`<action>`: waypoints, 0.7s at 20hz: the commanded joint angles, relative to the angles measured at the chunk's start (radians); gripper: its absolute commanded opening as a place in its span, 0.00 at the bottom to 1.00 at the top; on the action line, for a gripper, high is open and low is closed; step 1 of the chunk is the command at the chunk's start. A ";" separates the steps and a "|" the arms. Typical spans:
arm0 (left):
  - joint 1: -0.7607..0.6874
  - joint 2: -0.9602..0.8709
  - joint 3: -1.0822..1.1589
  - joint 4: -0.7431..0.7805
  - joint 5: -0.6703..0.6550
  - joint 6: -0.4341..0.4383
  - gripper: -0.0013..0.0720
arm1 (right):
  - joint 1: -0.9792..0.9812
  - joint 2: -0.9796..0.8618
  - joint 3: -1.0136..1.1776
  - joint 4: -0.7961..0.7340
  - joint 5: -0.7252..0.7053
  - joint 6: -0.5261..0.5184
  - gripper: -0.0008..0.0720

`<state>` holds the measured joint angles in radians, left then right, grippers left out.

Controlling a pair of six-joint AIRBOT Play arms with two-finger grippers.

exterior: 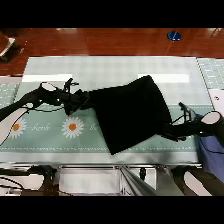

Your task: Fold the shirts.

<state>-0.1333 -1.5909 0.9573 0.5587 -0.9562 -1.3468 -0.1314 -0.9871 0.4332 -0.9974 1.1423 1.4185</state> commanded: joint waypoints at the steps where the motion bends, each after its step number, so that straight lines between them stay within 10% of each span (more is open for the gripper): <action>1: -0.002 -0.010 0.041 -0.003 -0.026 0.014 0.04 | 0.129 -0.005 -0.026 0.027 -0.064 0.077 0.57; 8: -0.002 -0.010 0.069 -0.002 -0.075 0.026 0.04 | 0.242 -0.171 0.013 0.269 -0.281 0.044 0.56; 11: -0.002 -0.009 0.069 -0.002 -0.097 0.028 0.04 | 0.274 -0.248 0.064 0.375 -0.299 -0.074 0.05; 14: 0.018 0.020 0.069 0.001 -0.157 0.088 0.04 | 0.225 -0.242 0.120 0.375 -0.214 -0.138 0.04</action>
<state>-0.1280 -1.5898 1.0248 0.5568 -1.0599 -1.3006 0.1131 -1.2121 0.5060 -0.6811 0.8795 1.3567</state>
